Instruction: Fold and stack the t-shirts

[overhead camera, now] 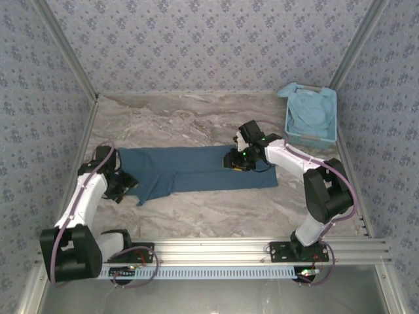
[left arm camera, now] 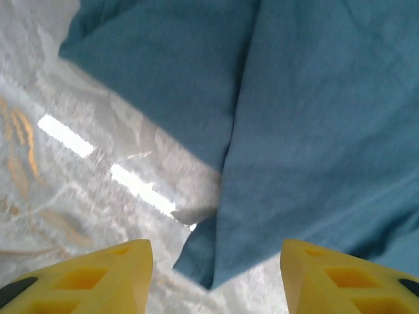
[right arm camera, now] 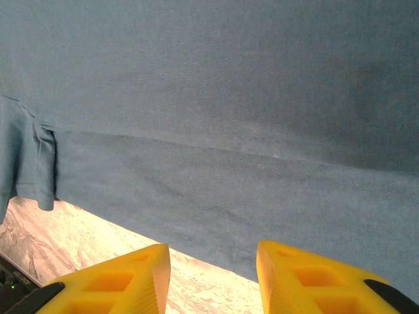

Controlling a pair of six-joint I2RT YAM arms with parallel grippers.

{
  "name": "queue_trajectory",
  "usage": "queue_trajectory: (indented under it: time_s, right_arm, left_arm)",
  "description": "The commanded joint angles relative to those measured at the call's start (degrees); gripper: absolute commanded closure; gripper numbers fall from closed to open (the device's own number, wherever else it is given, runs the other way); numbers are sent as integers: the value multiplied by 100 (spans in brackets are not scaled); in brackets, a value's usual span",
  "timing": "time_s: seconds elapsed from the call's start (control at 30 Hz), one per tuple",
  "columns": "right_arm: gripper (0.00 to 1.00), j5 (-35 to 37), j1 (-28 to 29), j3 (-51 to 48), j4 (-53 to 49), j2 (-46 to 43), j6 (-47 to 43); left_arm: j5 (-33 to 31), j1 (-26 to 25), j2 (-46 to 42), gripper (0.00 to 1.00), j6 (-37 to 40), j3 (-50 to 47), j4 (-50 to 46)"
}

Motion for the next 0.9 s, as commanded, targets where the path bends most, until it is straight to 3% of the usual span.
queue_trajectory:
  time_s: [0.0, 0.23, 0.7, 0.87]
  right_arm:
    - [58, -17, 29, -12, -59, -118, -43]
    - [58, -92, 3, -138, -72, -210, -48]
    - [58, -132, -59, -35, -23, -98, -30]
    - [58, -131, -71, -2, -15, -62, -27]
  left_arm:
    - [412, 287, 342, 48, 196, -18, 1106]
    - [447, 493, 1163, 59, 613, 142, 1678]
    - [716, 489, 1638, 64, 660, -36, 2087]
    - [549, 490, 1653, 64, 767, 2, 1921]
